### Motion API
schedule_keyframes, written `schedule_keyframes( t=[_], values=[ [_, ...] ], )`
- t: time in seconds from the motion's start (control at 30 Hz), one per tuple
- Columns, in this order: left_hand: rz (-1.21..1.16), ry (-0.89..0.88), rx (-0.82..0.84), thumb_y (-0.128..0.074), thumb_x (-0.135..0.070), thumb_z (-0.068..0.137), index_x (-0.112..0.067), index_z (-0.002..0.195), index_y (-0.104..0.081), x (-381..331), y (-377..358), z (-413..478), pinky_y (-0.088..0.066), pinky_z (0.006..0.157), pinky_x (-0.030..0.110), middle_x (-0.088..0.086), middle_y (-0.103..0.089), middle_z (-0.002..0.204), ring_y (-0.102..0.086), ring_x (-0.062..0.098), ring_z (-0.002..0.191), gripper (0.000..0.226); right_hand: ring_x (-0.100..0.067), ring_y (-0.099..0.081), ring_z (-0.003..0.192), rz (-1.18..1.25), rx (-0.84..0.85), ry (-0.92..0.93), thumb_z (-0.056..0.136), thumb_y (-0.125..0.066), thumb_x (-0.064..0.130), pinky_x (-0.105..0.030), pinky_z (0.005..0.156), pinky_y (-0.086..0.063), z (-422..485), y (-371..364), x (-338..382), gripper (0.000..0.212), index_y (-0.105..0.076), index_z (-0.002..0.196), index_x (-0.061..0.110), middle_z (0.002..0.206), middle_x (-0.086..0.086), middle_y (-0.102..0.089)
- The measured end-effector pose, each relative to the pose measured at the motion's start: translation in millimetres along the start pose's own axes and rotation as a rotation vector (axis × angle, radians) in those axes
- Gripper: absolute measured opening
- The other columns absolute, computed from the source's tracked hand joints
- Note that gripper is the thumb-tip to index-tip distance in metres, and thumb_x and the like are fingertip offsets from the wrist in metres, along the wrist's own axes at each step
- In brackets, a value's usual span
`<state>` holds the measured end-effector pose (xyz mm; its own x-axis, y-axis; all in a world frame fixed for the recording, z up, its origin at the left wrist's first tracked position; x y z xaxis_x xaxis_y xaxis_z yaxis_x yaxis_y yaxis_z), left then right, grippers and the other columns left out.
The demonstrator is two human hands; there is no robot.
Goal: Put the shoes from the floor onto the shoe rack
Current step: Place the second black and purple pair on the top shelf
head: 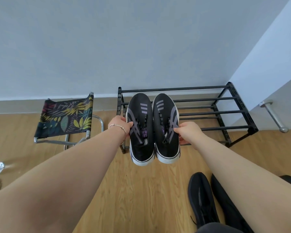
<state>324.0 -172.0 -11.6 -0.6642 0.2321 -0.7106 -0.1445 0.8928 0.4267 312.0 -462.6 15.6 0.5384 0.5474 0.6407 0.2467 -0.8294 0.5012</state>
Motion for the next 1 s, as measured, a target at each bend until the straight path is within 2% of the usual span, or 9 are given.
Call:
schedule_keyframes(
  t=[0.27,0.37,0.53,0.6,0.67,0.73,0.8,0.9,1.0],
  values=[
    [0.084,-0.083,-0.07,-0.074,-0.025,0.09,-0.017,0.093,-0.062,-5.6,1.0,5.3,-0.063,0.082,0.048,0.005,-0.07,0.09,-0.073,0.033,0.09,0.014,-0.031,-0.074,0.086,0.05,-0.056,-0.014,0.095,-0.064,0.018,-0.047,0.078,-0.064,2.5,-2.1,0.5,0.014,-0.074,0.094,0.009,0.097,-0.014,-0.076],
    [0.062,-0.083,-0.037,-0.072,-0.028,0.09,-0.013,0.118,-0.07,-2.6,1.5,5.9,-0.061,0.089,0.047,0.009,-0.075,0.108,-0.073,0.032,0.097,0.032,-0.031,-0.075,0.086,-0.006,-0.053,0.006,0.096,-0.064,0.022,-0.048,0.08,-0.063,-0.2,-1.2,5.0,0.018,-0.074,0.098,0.008,0.098,-0.013,-0.076],
    [-0.04,-0.169,0.002,-0.056,-0.045,0.095,-0.02,0.14,-0.057,12.6,9.7,-27.4,-0.059,0.094,0.046,0.001,-0.072,0.12,-0.071,0.022,0.105,0.052,-0.024,-0.073,0.091,-0.01,-0.029,0.173,0.1,-0.056,0.021,-0.04,0.079,-0.062,-17.2,4.6,2.5,0.026,-0.07,0.12,0.012,0.108,-0.006,-0.074],
    [0.013,-0.253,-0.02,-0.047,-0.06,0.092,-0.023,0.141,-0.054,21.5,13.2,-48.2,-0.058,0.092,0.038,-0.005,-0.069,0.124,-0.067,0.017,0.111,0.062,-0.018,-0.07,0.097,0.03,-0.028,0.238,0.1,-0.053,0.015,-0.033,0.081,-0.061,-27.1,6.5,-6.1,0.033,-0.065,0.131,0.017,0.119,-0.003,-0.071],
    [0.139,-0.364,0.005,-0.047,-0.07,0.085,-0.024,0.148,-0.047,32.0,9.6,-68.1,-0.054,0.091,0.028,-0.007,-0.061,0.136,-0.06,0.013,0.12,0.078,-0.015,-0.066,0.111,0.003,-0.009,0.315,0.099,-0.052,0.009,-0.036,0.096,-0.056,-36.9,5.0,-17.5,0.042,-0.058,0.139,0.021,0.133,-0.002,-0.065],
    [0.269,-0.453,0.036,-0.053,-0.071,0.082,-0.021,0.154,-0.036,46.7,3.1,-81.8,-0.048,0.105,0.034,-0.004,-0.05,0.15,-0.05,0.014,0.135,0.09,-0.011,-0.054,0.127,-0.096,0.051,0.42,0.096,-0.06,0.012,-0.035,0.108,-0.046,-47.1,-1.8,-29.5,0.056,-0.046,0.149,0.023,0.147,0.001,-0.053],
    [0.35,-0.501,0.04,-0.06,-0.068,0.081,-0.019,0.158,-0.028,60.8,0.0,-88.7,-0.039,0.115,0.039,-0.001,-0.042,0.158,-0.04,0.016,0.144,0.097,-0.005,-0.037,0.141,-0.175,0.126,0.482,0.088,-0.072,0.029,-0.033,0.117,-0.035,-55.2,-11.4,-41.7,0.084,-0.025,0.158,0.027,0.159,0.009,-0.036],
    [0.393,-0.551,0.093,-0.044,-0.073,0.084,-0.017,0.16,-0.024,70.6,-6.7,-95.6,-0.034,0.118,0.038,0.003,-0.036,0.163,-0.034,0.018,0.149,0.097,0.007,-0.022,0.14,-0.273,0.111,0.547,0.075,-0.078,0.056,-0.025,0.113,-0.024,-57.4,-24.1,-50.0,0.113,-0.005,0.159,0.037,0.157,0.024,-0.022],
    [0.411,-0.563,0.128,-0.035,-0.079,0.081,-0.017,0.162,-0.017,71.9,-13.4,-97.5,-0.03,0.12,0.037,0.004,-0.03,0.166,-0.029,0.018,0.152,0.104,0.005,-0.024,0.138,-0.242,-0.012,0.573,0.074,-0.081,0.054,-0.023,0.111,-0.025,-54.3,-31.7,-46.3,0.115,-0.006,0.159,0.034,0.162,0.012,-0.026]
  ],
)
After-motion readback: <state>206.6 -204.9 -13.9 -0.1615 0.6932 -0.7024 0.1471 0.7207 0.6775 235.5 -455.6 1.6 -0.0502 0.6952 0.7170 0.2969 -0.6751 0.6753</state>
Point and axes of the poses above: each hand's wrist, its own z-axis towards the middle knuckle, its own y-axis out of the back of the hand, x = y × z, the point moved 6 cm from there along z, towards the middle knuckle
